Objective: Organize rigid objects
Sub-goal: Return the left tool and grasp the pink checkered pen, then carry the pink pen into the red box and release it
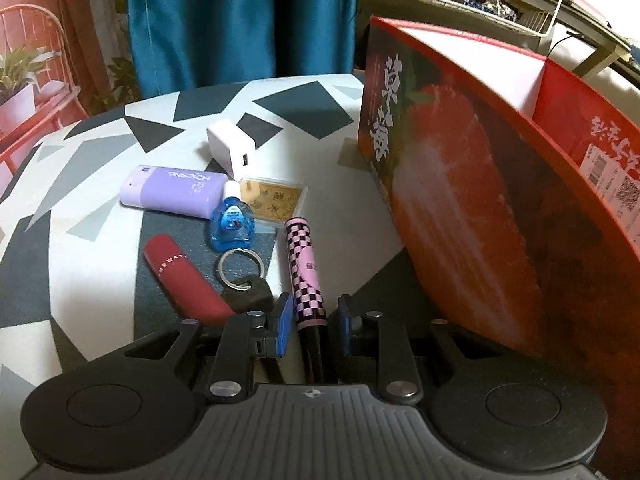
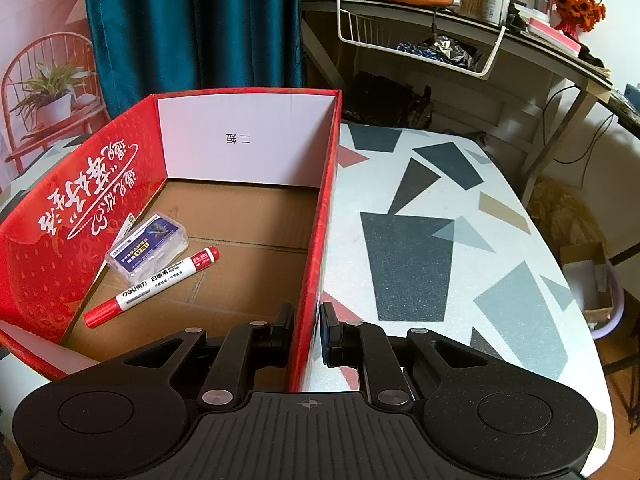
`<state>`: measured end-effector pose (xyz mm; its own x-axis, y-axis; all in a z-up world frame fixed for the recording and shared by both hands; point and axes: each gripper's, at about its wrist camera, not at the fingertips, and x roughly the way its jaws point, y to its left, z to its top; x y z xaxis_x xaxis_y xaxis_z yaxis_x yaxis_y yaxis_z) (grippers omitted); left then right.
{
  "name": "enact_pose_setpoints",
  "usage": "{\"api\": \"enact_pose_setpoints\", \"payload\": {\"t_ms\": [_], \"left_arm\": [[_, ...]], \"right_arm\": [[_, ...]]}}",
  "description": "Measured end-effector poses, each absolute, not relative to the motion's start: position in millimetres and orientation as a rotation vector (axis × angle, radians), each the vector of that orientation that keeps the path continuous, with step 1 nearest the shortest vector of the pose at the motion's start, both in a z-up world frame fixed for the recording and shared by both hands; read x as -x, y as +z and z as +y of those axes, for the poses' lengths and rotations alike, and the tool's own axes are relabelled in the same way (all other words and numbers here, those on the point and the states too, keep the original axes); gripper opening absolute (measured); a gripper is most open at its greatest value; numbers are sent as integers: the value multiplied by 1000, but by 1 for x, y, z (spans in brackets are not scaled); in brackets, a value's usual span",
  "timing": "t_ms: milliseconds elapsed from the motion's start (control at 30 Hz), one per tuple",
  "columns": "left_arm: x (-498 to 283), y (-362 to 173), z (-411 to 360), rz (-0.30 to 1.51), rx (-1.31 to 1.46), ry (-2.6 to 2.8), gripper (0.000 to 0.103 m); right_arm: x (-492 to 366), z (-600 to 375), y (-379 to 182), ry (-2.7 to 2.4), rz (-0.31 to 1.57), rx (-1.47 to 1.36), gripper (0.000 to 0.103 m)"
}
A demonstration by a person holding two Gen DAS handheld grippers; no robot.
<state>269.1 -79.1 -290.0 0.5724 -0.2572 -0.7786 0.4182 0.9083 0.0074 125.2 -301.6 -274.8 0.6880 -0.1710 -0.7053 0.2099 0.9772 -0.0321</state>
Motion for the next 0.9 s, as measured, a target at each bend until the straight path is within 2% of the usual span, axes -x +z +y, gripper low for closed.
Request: {"api": "enact_pose_setpoints", "payload": {"t_ms": [167,267,500,900], "left_arm": [[-264,-291,-82,845,-234,-401,25],[-265,-290,-81,854,-220,-420,17],[-261,-277,-76,853,-171,-437,17],[-253,-189,-72,638,-75,-519,17]], "right_arm": [[-125,-302,-275,-213,783,-54,13],[-125,-301,-275,-213,783,-54,13],[-125,-301,-275,-212,784,-53,13],[-125,-302,-275,-212,784,-53,13]]}}
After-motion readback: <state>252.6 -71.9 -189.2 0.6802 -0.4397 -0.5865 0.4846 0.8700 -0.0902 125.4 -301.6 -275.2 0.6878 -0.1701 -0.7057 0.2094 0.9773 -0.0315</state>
